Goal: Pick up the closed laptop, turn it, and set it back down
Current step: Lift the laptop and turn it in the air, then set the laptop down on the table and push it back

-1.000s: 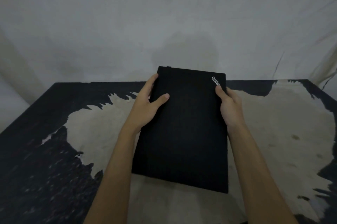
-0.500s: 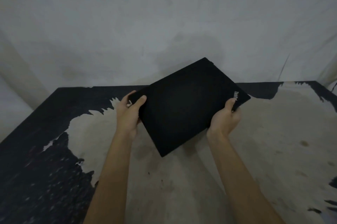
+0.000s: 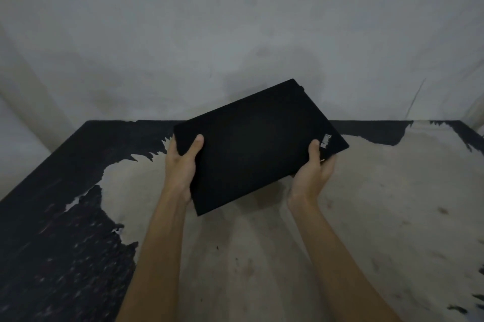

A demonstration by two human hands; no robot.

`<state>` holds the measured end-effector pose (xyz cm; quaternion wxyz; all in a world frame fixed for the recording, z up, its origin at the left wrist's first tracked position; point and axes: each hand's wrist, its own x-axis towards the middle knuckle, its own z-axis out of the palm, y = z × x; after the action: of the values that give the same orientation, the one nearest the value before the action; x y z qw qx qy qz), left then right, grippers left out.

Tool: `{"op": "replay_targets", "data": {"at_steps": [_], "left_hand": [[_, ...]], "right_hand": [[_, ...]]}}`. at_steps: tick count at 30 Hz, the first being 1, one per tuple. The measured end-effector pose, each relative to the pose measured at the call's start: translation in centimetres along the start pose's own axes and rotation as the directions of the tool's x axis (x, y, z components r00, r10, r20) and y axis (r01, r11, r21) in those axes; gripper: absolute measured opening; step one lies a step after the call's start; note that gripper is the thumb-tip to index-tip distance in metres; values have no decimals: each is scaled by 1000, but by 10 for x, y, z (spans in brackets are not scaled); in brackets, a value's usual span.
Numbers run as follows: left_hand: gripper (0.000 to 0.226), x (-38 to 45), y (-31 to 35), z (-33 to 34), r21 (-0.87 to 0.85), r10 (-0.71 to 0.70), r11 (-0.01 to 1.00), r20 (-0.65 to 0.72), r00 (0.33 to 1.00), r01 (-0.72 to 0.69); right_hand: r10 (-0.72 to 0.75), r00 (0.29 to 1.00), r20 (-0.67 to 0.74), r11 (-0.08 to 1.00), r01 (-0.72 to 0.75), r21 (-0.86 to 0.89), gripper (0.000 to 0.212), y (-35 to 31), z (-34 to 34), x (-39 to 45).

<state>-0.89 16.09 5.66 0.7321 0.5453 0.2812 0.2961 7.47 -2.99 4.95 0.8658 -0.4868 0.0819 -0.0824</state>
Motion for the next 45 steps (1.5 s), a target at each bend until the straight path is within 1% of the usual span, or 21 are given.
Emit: {"op": "replay_targets", "data": {"at_steps": [2,3,4,6,9,11,13,14,16,18,19,21,24,30,33,35,38,40,43,44,45], "left_hand": [[48,2,8,-19,18,-43,999,-2,999,43],[49,3,12,-28,31,-56,998,-1,998,56],[51,4,15,-37,39,-65,997,0,998,65],[52,7,21,-52,55,-73,996,5,997,73],[51,8,26,-66,94,-79,993,14,997,77],[57,11,26,-75,118,-93,989,22,995,89],[66,12,26,-81,162,-104,982,47,993,96],[69,13,25,-83,182,-109,979,68,992,95],[61,12,25,-78,213,-115,973,120,986,88],[46,7,28,-67,226,-114,971,151,982,78],[44,5,29,-61,237,-123,968,166,978,82],[52,8,24,-52,270,-143,959,181,973,90],[38,12,12,-40,263,-113,963,164,980,68],[26,18,-20,-28,258,-34,966,140,990,-3],[28,22,-25,-28,272,17,961,126,992,-51],[34,23,-27,-27,283,50,956,119,992,-82],[37,27,-32,-28,318,77,942,111,991,-109],[36,29,-34,-28,344,70,933,114,991,-105],[30,33,-36,-28,401,79,908,126,989,-123],[25,34,-37,-27,421,92,896,134,987,-140],[23,35,-38,-27,432,105,889,140,985,-156]], "right_hand": [[13,1000,23,1000,-13,-9,15,-2,-3,5],[21,998,61,1000,-20,-15,17,-4,-7,9],[32,990,140,999,-28,-33,27,-6,-12,15],[130,939,318,989,-99,-113,43,-7,-19,22],[293,851,435,949,-205,-239,52,-6,-26,25],[391,787,477,915,-277,-292,53,-5,-30,27],[474,723,502,877,-333,-347,44,-6,-31,28],[468,720,513,878,-315,-360,38,-6,-32,30],[397,748,531,909,-239,-342,31,-4,-33,33],[369,768,524,913,-192,-361,33,-3,-35,35],[367,778,510,907,-177,-383,33,-3,-36,37],[354,808,471,898,-151,-414,29,-3,-43,45],[327,849,416,890,-128,-437,24,-4,-53,57],[219,911,349,855,-7,-519,20,0,-61,71],[146,928,342,820,80,-567,20,10,-60,72],[103,934,342,791,132,-597,21,13,-62,73],[39,933,358,721,222,-657,25,14,-63,75],[10,930,368,648,274,-710,28,13,-63,75],[-18,922,388,516,341,-786,24,11,-65,77],[-18,922,388,491,346,-800,28,13,-66,78],[-14,918,397,465,358,-810,38,16,-67,81]]}}
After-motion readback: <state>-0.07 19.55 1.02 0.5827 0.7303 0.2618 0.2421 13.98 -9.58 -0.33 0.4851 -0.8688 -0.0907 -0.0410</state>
